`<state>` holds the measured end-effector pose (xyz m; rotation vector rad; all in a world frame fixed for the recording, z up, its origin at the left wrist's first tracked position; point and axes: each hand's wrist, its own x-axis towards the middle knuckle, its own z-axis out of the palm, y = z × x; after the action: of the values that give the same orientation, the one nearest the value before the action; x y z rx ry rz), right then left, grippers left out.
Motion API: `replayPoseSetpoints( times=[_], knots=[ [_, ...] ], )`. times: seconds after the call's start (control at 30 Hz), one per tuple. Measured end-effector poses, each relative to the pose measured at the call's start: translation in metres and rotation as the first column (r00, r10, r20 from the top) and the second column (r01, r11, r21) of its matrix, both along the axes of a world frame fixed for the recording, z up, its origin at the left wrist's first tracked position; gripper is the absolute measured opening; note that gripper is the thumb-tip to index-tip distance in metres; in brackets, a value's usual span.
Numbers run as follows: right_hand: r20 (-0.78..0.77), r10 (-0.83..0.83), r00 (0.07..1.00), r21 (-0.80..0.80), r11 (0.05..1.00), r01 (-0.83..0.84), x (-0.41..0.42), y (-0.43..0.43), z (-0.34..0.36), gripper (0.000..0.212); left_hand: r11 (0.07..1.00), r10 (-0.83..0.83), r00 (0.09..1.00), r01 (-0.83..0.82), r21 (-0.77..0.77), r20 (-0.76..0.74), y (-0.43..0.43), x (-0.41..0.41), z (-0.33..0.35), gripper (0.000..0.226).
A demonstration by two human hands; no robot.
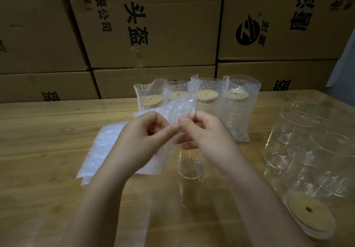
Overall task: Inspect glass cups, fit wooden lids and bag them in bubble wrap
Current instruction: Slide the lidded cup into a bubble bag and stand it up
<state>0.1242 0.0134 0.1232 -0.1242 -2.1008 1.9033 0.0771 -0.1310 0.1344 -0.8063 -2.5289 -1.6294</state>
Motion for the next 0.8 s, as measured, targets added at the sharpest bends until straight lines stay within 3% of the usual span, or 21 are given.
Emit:
replayPoseSetpoints(
  times=[0.1,0.23,0.33,0.4,0.5,0.57,0.63,0.7,0.8],
  knots=[
    [0.036,-0.046,0.998,0.072,0.996,0.043,-0.001,0.006,0.0,0.017,0.999,0.024,0.995,-0.028,0.034,0.098,-0.008,-0.007,0.001,0.033],
    [0.031,-0.158,0.987,0.267,0.953,0.144,0.005,0.014,0.003,0.011,0.98,0.187,0.981,-0.19,-0.062,-0.039,-0.021,-0.011,0.002,0.022],
    [-0.055,-0.281,0.958,0.572,0.778,0.261,0.011,0.018,0.006,0.01,0.918,0.369,0.893,-0.394,-0.051,-0.259,-0.024,-0.004,0.006,0.021],
    [-0.105,-0.294,0.95,0.698,0.659,0.281,0.012,0.014,0.008,0.021,0.89,0.437,0.837,-0.454,0.027,-0.328,-0.023,0.002,0.01,0.022],
    [-0.345,-0.244,0.906,0.639,0.646,0.418,0.015,0.002,0.011,0.032,0.916,0.395,0.85,-0.393,0.082,-0.349,-0.017,0.011,0.014,0.021],
    [-0.553,-0.156,0.819,0.579,0.635,0.512,0.019,-0.009,0.019,0.027,0.932,0.358,0.86,-0.356,0.075,-0.364,-0.012,0.016,0.015,0.021],
    [-0.648,-0.044,0.76,0.578,0.622,0.528,0.022,-0.016,0.021,0.018,0.941,0.332,0.87,-0.332,0.064,-0.365,-0.006,0.02,0.014,0.019],
    [-0.576,0.027,0.817,0.656,0.612,0.442,0.025,-0.02,0.02,0.017,0.952,0.292,0.895,-0.306,0.011,-0.337,-0.001,0.021,0.011,0.017],
    [-0.245,0.001,0.969,0.792,0.577,0.2,0.021,-0.021,0.016,0.015,0.958,0.236,0.92,-0.275,-0.084,-0.314,0.002,0.022,0.01,0.014]
  ],
)
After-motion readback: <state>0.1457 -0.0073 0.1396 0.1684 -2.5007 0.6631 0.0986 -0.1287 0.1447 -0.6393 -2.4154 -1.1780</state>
